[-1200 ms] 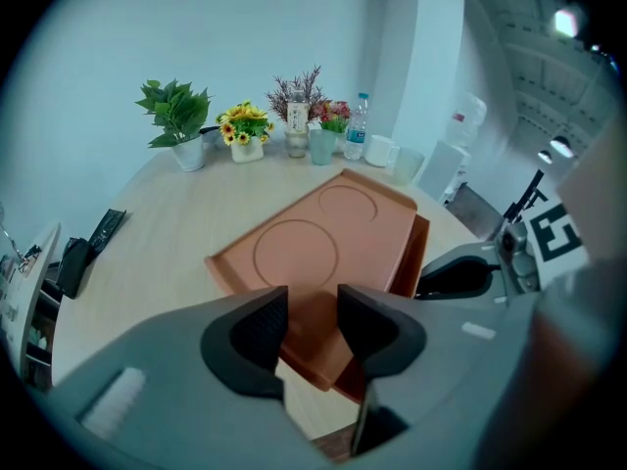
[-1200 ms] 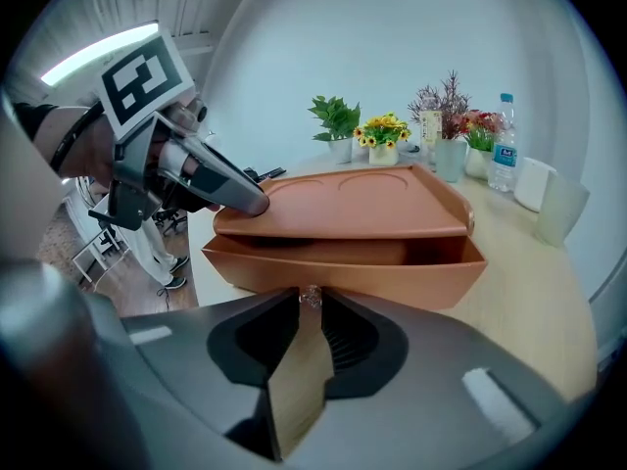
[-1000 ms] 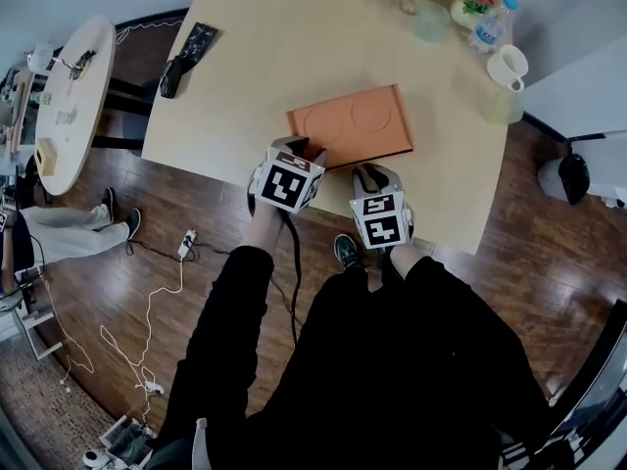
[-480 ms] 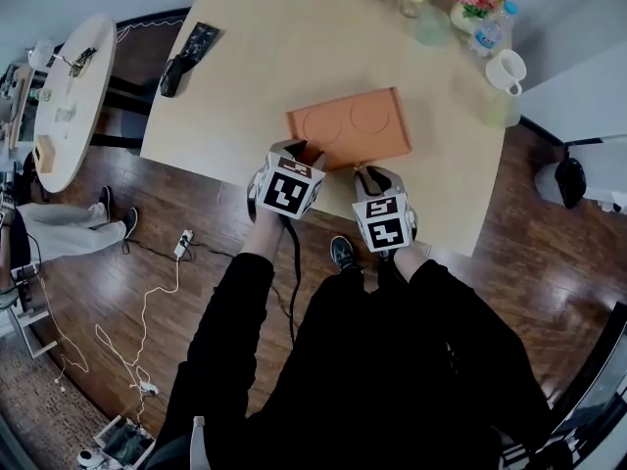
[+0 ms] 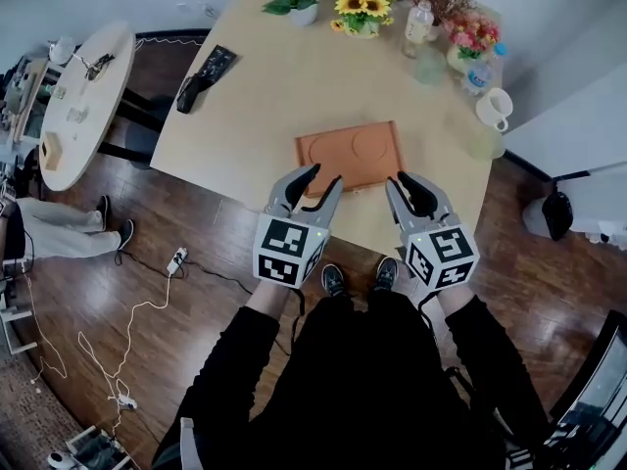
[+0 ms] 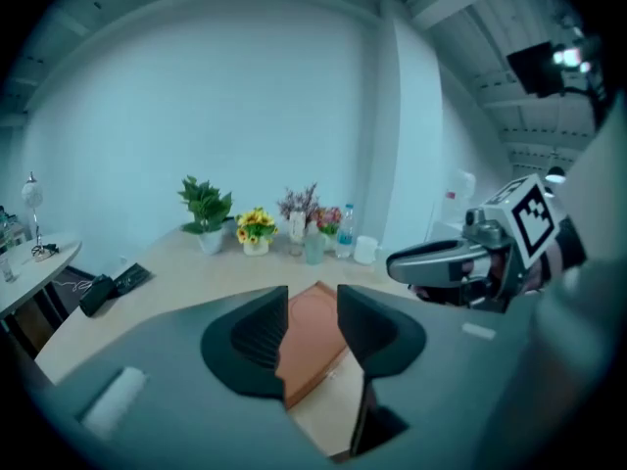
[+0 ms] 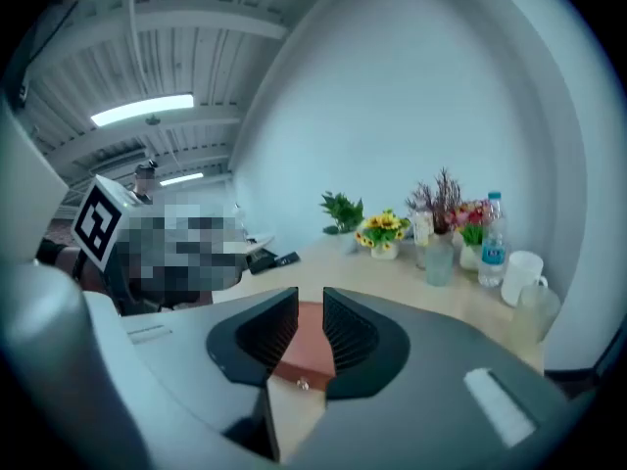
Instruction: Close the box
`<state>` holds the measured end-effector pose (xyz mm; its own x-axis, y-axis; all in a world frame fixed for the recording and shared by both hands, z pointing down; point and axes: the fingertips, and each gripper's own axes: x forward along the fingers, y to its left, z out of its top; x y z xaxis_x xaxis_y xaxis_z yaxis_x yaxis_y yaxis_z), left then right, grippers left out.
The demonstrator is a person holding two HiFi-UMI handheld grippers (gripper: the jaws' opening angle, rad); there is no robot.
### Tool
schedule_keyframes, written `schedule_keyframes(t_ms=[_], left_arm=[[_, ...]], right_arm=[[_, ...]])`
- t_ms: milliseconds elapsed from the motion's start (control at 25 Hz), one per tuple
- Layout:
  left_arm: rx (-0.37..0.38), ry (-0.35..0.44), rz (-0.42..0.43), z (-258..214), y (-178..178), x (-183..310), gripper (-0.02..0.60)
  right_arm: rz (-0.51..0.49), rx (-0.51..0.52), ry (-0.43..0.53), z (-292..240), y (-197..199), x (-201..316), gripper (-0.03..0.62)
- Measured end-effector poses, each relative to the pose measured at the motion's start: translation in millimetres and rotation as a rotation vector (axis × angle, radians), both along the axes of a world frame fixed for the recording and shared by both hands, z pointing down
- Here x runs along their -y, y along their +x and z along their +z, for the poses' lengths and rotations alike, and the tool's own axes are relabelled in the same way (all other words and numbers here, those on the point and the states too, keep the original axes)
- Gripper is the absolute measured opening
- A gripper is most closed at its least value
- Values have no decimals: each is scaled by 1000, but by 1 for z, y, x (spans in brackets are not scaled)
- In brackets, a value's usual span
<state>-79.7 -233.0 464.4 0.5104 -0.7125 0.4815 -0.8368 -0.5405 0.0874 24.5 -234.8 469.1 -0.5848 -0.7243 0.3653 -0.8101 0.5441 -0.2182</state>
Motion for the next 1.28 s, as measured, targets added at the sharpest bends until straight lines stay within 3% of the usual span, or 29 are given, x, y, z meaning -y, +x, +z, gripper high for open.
schedule_keyframes(t_ms=[200, 320, 560, 840, 1280], left_arm=[[-44, 256, -15, -85, 9, -38, 140], [-112, 356, -47, -127, 6, -58, 140], [-168, 417, -114, -167, 8, -107, 140], [-209, 503, -240, -190, 23, -161, 139], [-206, 564, -163, -217, 53, -203, 139]], right_arm=[[-23, 72, 166, -90, 4, -11, 81], [-54, 95, 267, -135, 1, -30, 81], [-129, 80, 439, -189, 1, -83, 81], [-187, 83, 515, -199, 27, -136, 81], [-144, 134, 575, -222, 39, -176, 78]])
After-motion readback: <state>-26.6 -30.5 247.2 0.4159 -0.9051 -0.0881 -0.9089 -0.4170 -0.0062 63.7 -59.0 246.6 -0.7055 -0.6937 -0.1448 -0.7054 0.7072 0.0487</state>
